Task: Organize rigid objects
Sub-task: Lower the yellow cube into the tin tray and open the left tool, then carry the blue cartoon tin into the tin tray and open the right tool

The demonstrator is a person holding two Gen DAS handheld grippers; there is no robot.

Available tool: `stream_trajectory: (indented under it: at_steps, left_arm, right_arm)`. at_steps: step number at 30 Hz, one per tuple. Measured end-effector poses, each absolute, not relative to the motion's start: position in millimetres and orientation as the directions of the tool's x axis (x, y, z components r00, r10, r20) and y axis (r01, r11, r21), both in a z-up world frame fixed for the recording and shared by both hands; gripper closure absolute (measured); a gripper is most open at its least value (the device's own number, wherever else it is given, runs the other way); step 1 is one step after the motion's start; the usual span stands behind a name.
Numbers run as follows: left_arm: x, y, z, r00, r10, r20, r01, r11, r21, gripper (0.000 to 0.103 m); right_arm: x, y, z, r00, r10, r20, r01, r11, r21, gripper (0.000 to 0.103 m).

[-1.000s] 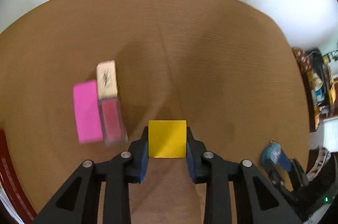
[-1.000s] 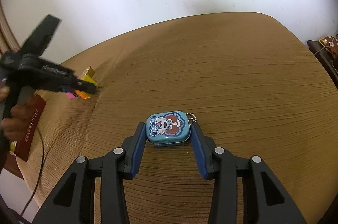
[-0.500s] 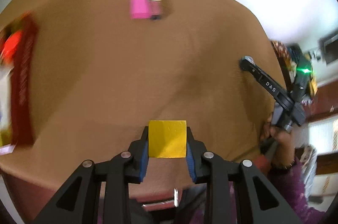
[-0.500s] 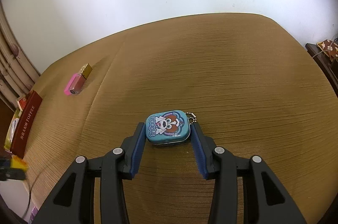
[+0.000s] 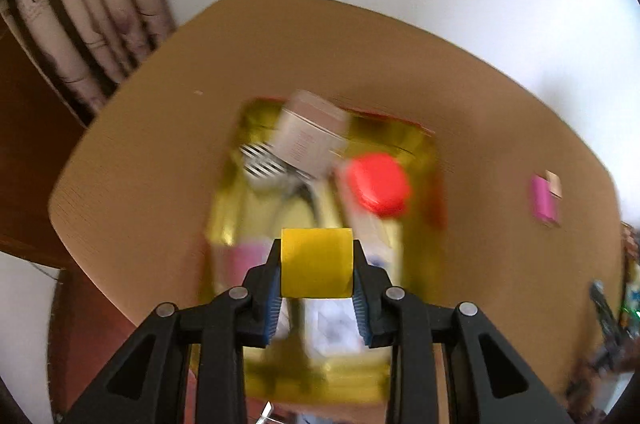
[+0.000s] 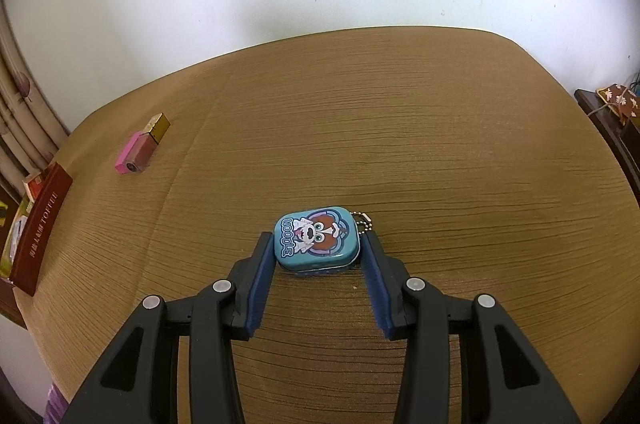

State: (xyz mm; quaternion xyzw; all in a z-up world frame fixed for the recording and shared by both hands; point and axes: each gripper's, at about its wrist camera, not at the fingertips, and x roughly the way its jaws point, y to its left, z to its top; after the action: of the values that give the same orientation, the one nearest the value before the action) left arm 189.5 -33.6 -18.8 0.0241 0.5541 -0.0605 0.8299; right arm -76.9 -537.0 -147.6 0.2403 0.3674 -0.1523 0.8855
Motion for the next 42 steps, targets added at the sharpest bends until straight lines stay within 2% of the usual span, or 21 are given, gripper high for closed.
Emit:
stream_trajectory:
  at_steps: [11, 17, 25, 30, 34, 38, 42]
  left_arm:
    - [226.4, -22.2, -62.1, 0.348, 0.014, -0.937, 0.07, 0.997, 0.041, 0.073]
    - [219.5, -18.5, -55.6, 0.392, 0.021, -0.92, 0.085, 0.995, 0.059, 0.069]
    - [135.7, -10.5, -15.3, 0.565, -0.037, -0.824, 0.011, 0.999, -0.037, 0.064]
    - [82.3, 5.2, -21.7, 0.594, -0.031, -0.804, -0.031, 0.998, -0.061, 0.063]
    - [48.8, 17.6, -34.4, 0.566, -0.052, -0.823, -0.038, 0.995, -0.09, 0.063]
    - [43.6, 30.6, -42.2, 0.563, -0.073, -0.823, -0.046, 0.992, -0.12, 0.061]
    - [36.8, 30.9, -37.4, 0.618, -0.083, -0.782, -0.033, 0.991, -0.131, 0.061]
  right_arm:
    - [-64.8, -534.5, -150.3, 0.676, -0.1, -0.73, 0.445, 0.845, 0.296, 0.062]
    - [-63.9, -534.4, -150.6, 0.675, -0.101, -0.731, 0.445, 0.846, 0.294, 0.062]
    - [-63.2, -534.3, -150.5, 0.673, -0.104, -0.732, 0.444, 0.849, 0.288, 0.062]
    - [-58.9, -532.0, -149.5, 0.662, -0.114, -0.74, 0.441, 0.859, 0.262, 0.063]
    - [-52.7, -525.3, -147.2, 0.638, -0.122, -0.76, 0.431, 0.875, 0.221, 0.063]
    - [-50.1, -524.7, -142.5, 0.64, -0.053, -0.767, 0.434, 0.849, 0.303, 0.063]
    - [-41.4, -508.1, -126.4, 0.66, 0.039, -0.75, 0.399, 0.828, 0.394, 0.063]
